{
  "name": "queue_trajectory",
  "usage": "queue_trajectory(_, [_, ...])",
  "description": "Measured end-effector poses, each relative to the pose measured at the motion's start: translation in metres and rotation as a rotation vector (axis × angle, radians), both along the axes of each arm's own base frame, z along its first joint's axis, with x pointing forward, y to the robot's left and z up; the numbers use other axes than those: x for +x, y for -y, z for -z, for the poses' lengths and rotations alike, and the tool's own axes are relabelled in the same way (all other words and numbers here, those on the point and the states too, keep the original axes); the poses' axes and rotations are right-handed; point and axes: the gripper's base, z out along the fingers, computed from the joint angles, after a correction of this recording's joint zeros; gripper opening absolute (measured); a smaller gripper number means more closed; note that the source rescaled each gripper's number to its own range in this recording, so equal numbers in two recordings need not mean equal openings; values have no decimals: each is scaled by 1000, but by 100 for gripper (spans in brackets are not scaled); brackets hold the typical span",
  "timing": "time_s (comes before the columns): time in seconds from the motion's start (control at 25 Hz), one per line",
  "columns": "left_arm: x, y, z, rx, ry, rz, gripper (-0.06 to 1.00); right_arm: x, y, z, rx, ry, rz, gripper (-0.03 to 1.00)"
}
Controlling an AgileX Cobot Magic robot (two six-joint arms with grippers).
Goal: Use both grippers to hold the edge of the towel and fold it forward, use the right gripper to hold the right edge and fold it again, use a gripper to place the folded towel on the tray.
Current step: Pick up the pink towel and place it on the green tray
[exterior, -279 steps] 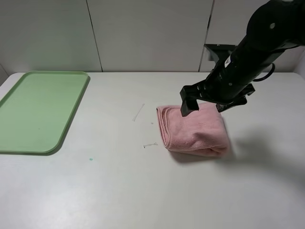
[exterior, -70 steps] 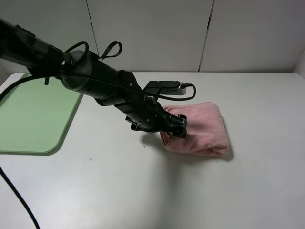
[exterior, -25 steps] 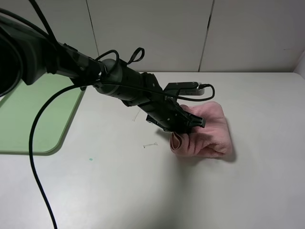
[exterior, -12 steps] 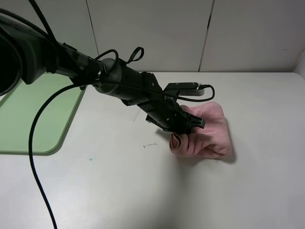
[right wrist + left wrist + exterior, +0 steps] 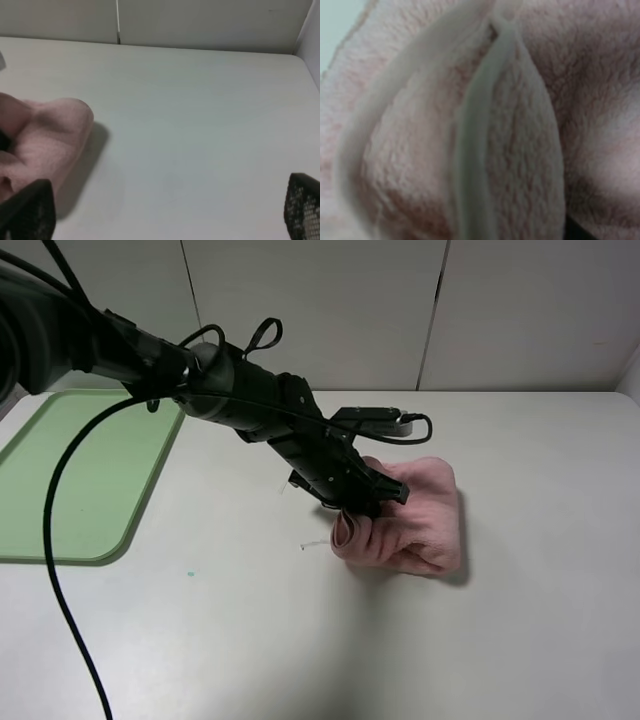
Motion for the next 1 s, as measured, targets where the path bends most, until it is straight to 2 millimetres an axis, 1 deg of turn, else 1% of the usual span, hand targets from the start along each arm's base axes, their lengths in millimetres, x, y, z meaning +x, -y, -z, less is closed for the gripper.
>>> queue_trajectory(0.44, [28,-43,-14,56,3,-40,19,0,0,0,0,0,0,100])
queue_trajectory(0.76, [47,-82,-37,93,23,-93,19,0,0,0,0,0,0,100])
queue_trajectory(1.0, [56,-110,-43,127,-4,-137,19,0,0,0,0,0,0,100])
